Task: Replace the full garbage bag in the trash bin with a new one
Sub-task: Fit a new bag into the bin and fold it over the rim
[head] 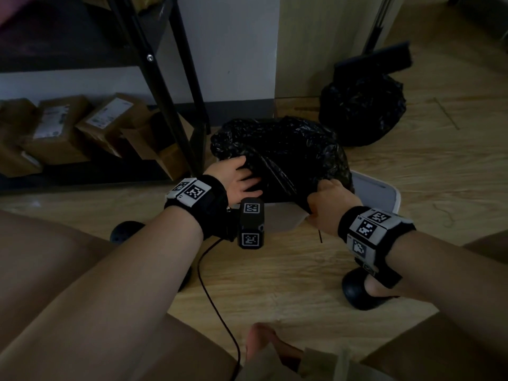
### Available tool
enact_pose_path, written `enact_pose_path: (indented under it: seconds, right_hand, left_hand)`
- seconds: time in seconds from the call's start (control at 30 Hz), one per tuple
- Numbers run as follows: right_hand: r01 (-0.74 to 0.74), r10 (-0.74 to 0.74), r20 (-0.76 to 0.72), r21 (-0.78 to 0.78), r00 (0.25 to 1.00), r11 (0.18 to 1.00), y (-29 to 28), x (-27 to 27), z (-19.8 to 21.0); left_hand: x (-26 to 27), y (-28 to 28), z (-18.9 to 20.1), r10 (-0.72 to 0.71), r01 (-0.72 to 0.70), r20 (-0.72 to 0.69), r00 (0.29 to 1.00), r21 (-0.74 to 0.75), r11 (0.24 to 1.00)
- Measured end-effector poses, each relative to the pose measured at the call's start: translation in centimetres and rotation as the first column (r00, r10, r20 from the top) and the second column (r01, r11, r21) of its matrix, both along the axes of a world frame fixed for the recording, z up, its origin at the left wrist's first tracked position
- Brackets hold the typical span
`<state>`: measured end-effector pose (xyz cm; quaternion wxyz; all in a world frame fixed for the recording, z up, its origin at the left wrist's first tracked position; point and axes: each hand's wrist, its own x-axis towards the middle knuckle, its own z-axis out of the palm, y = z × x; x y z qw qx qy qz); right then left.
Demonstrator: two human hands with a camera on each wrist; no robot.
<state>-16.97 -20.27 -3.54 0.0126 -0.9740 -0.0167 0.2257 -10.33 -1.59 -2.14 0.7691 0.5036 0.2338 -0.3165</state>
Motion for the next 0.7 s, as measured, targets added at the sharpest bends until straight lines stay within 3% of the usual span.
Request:
enact_pose_path:
  seconds: [0.33,0.5,0.63,0.7]
  right_hand:
    - [-0.015,0.015,-0.005,-0.037,1.000,0.999,0.5,0.4,0.0]
    - [-0.030,0.028,-0.034,-0.049,0.999,0.998,0.6,0.8,0.2]
    - [-0.036,0.035,-0.020,-0.056,0.999,0.998,0.6,0.9,0.0]
    - [-0.034,0.034,-0.016,-0.056,0.999,0.998,0.5,0.9,-0.2]
  left_hand:
    - [0.9,1.7,0.9,0.305,-0.305,-0.004,0.952,0.045,0.951]
    - [0.4,3.4,-0.7,0.281,-0.270,0.003,0.960,0.285,0.920]
    - [-0.1,3.7,-2.2,0.223,-0.201,-0.022,0.975,0.358,0.912]
    - [-0.1,3.9,-2.5,0.263,-0.237,-0.027,0.964,0.353,0.905]
